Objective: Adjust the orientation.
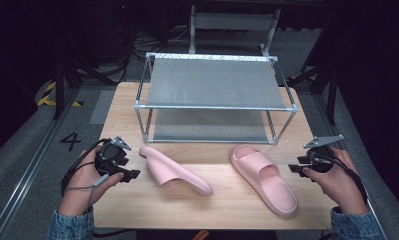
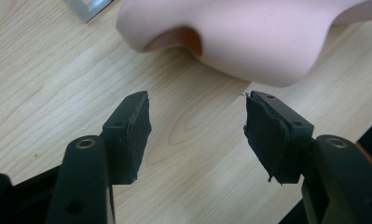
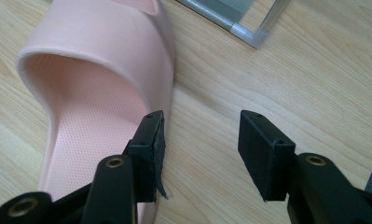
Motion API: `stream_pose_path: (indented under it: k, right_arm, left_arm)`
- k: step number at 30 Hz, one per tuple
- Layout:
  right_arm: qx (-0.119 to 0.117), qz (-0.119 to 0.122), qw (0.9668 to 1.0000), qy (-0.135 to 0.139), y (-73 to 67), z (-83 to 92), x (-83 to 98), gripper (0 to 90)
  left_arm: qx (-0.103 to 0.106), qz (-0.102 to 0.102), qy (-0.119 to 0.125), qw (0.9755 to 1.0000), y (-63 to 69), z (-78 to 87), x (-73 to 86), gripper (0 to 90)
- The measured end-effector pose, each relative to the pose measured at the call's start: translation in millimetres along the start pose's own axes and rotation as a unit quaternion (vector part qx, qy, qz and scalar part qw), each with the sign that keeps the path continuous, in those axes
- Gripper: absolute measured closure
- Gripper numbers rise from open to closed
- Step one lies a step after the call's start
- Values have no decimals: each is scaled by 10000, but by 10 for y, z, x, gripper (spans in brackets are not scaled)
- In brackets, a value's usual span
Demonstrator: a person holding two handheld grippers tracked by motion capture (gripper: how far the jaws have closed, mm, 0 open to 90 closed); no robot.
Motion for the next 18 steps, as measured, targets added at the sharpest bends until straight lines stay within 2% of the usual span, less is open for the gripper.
stream_pose_path:
  k: [1,3,5,7,10,11,14,15,18]
  right_arm:
    - [3,10,10000,23,-7,6,-7,520]
    - [12,47,10000,-3,-14,11,-2,523]
    - [-1,57,10000,-17,-25,11,2,522]
    - [-1,64,10000,-17,-28,8,3,522]
    - [-17,81,9999,-56,-45,-4,20,522]
    - [-22,90,9999,-66,-49,-10,27,525]
    - [-20,81,9999,-99,-35,-16,57,527]
    - [5,60,9999,-134,-21,-15,81,529]
    - [42,48,9998,-163,-7,-12,118,530]
  left_arm:
    - [199,-69,44,9998,64,16,-26,483]
    - [523,-308,125,9981,163,33,-67,532]
    - [698,-426,176,9965,238,42,-109,567]
    - [691,-424,160,9966,259,45,-127,603]
    - [485,-289,7,9984,315,15,-198,633]
    - [452,-320,-14,9985,342,0,-236,646]
    - [627,-383,54,9973,457,-41,-340,700]
    - [666,-399,64,9970,484,-52,-369,744]
    - [794,-556,66,9953,559,-115,-448,824]
Point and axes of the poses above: each handheld gripper's, and its own axes: z roughly backward along the jaws, x roughly out of its underside, y roughly to its right, the point moved 8 cm from there along -z, roughly forward along the jaws, and after that the axes turned 7 degrees about -z, right-handed, at the moved point
